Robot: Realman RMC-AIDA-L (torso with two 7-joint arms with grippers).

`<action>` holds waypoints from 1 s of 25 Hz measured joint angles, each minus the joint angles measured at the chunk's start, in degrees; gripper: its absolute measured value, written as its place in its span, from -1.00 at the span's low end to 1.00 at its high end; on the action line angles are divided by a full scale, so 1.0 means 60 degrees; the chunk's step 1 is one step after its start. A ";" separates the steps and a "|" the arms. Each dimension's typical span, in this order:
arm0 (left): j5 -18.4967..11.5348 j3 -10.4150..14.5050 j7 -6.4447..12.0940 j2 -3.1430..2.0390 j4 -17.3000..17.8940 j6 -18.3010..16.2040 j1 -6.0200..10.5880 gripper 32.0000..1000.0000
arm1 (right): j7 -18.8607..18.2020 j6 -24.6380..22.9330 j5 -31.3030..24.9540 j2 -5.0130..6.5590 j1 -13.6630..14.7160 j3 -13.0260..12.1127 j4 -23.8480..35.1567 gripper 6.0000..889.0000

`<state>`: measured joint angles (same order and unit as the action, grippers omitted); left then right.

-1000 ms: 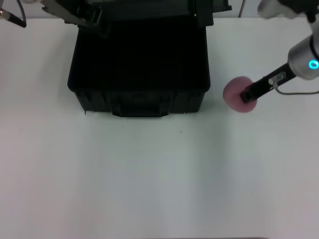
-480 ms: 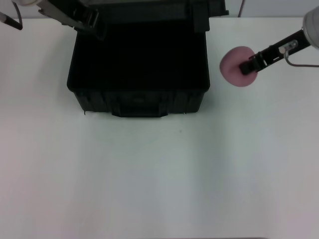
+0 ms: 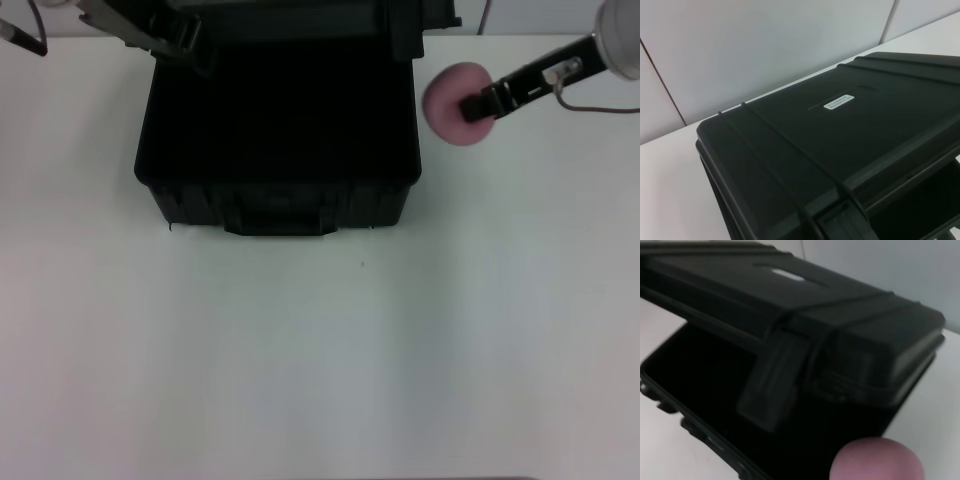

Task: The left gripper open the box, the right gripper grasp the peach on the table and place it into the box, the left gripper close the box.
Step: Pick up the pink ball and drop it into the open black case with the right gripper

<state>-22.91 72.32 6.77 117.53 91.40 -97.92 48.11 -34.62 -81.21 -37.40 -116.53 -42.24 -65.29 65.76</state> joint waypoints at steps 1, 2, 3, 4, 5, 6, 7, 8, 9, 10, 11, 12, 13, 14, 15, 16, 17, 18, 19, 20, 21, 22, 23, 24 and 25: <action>0.0000 0.0001 0.0000 0.0001 0.0001 0.0000 0.0002 -0.23 | -0.0067 0.0123 -0.0089 -0.0001 -0.0023 -0.0020 -0.0120 -0.82; 0.0000 0.0001 -0.0001 0.0002 0.0001 0.0000 0.0002 -0.23 | -0.0135 0.0240 -0.0143 -0.0001 -0.0058 -0.0031 -0.0251 -0.82; 0.0000 0.0002 -0.0001 0.0002 0.0001 0.0000 0.0004 -0.23 | -0.0204 0.0356 -0.0164 -0.0001 -0.0097 -0.0038 -0.0395 -0.82; 0.0000 0.0001 -0.0001 0.0003 0.0001 0.0000 0.0005 -0.23 | -0.0260 0.0451 -0.0166 -0.0004 -0.0146 -0.0042 -0.0538 -0.82; 0.0000 0.0001 -0.0001 0.0004 0.0001 0.0000 0.0009 -0.23 | -0.0344 0.0572 -0.0171 -0.0013 -0.0210 -0.0043 -0.0710 -0.82; 0.0000 0.0002 -0.0001 0.0005 0.0001 0.0000 0.0012 -0.23 | -0.0414 0.0665 -0.0172 -0.0032 -0.0278 -0.0046 -0.0879 -0.82; -0.0001 0.0002 -0.0001 0.0006 0.0001 0.0000 0.0018 -0.23 | -0.0517 0.0788 -0.0177 -0.0053 -0.0355 -0.0046 -0.1066 -0.82; -0.0001 0.0002 -0.0001 0.0007 0.0001 0.0000 0.0024 -0.23 | -0.0621 0.0899 -0.0189 -0.0086 -0.0437 -0.0050 -0.1271 -0.82; -0.0001 0.0002 -0.0001 0.0007 0.0001 0.0000 0.0029 -0.23 | -0.0725 0.1026 -0.0204 -0.0113 -0.0502 -0.0054 -0.1438 -0.82; -0.0001 0.0001 -0.0001 0.0010 0.0001 0.0000 0.0034 -0.23 | -0.0827 0.1158 -0.0229 -0.0148 -0.0556 -0.0059 -0.1576 -0.82; -0.0001 0.0001 -0.0001 0.0010 0.0001 0.0000 0.0034 -0.23 | -0.0916 0.1267 -0.0265 -0.0178 -0.0598 -0.0067 -0.1668 -0.82; -0.0002 0.0001 -0.0001 0.0010 0.0001 0.0000 0.0035 -0.23 | -0.1021 0.1365 -0.0383 -0.0201 -0.0625 -0.0071 -0.1769 -0.82; -0.0003 0.0001 -0.0001 0.0011 0.0001 0.0000 0.0036 -0.23 | -0.1125 0.1459 -0.0544 -0.0212 -0.0641 -0.0076 -0.1861 -0.82; -0.0004 0.0001 -0.0001 0.0011 0.0001 0.0000 0.0038 -0.23 | -0.1223 0.1544 -0.0713 -0.0213 -0.0651 -0.0080 -0.1951 -0.82; -0.0004 0.0002 -0.0001 0.0011 0.0001 0.0000 0.0042 -0.23 | -0.1296 0.1626 -0.0860 -0.0213 -0.0655 -0.0082 -0.2024 -0.82; -0.0004 0.0001 -0.0001 0.0011 0.0001 0.0000 0.0046 -0.23 | -0.1363 0.1717 -0.0998 -0.0213 -0.0657 -0.0083 -0.2097 -0.82; -0.0005 0.0001 -0.0001 0.0011 0.0001 0.0000 0.0051 -0.23 | -0.1432 0.1800 -0.1085 -0.0212 -0.0658 -0.0084 -0.2166 -0.82; -0.0005 0.0001 -0.0002 0.0011 0.0001 0.0000 0.0056 -0.23 | -0.1505 0.1886 -0.1139 -0.0213 -0.0658 -0.0085 -0.2241 -0.82; -0.0005 0.0001 -0.0002 0.0011 0.0000 0.0000 0.0056 -0.23 | -0.1583 0.1973 -0.1173 -0.0216 -0.0658 -0.0087 -0.2325 -0.81; -0.0007 0.0001 -0.0002 0.0011 0.0000 0.0000 0.0056 -0.23 | -0.1639 0.2047 -0.1199 -0.0219 -0.0657 -0.0087 -0.2391 -0.81; -0.0012 0.0001 -0.0002 0.0011 -0.0002 0.0000 0.0056 -0.23 | -0.1726 0.2158 -0.1244 -0.0221 -0.0658 -0.0089 -0.2497 -0.81; -0.0014 0.0001 -0.0002 0.0011 -0.0002 0.0000 0.0057 -0.23 | -0.1797 0.2243 -0.1300 -0.0221 -0.0660 -0.0090 -0.2589 -0.81; -0.0016 0.0001 -0.0002 0.0011 -0.0002 0.0000 0.0064 -0.23 | -0.1890 0.2335 -0.1429 -0.0221 -0.0664 -0.0092 -0.2716 -0.81; -0.0019 0.0001 -0.0002 0.0011 -0.0002 0.0000 0.0072 -0.23 | -0.1973 0.2406 -0.1547 -0.0218 -0.0668 -0.0095 -0.2821 -0.81; -0.0021 0.0001 -0.0002 0.0011 -0.0002 0.0000 0.0081 -0.23 | -0.2097 0.2502 -0.1692 -0.0216 -0.0671 -0.0099 -0.2931 -0.81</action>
<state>-23.03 72.33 6.76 117.60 91.39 -97.92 48.59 -47.20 -66.19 -47.55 -117.83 -46.27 -65.88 48.17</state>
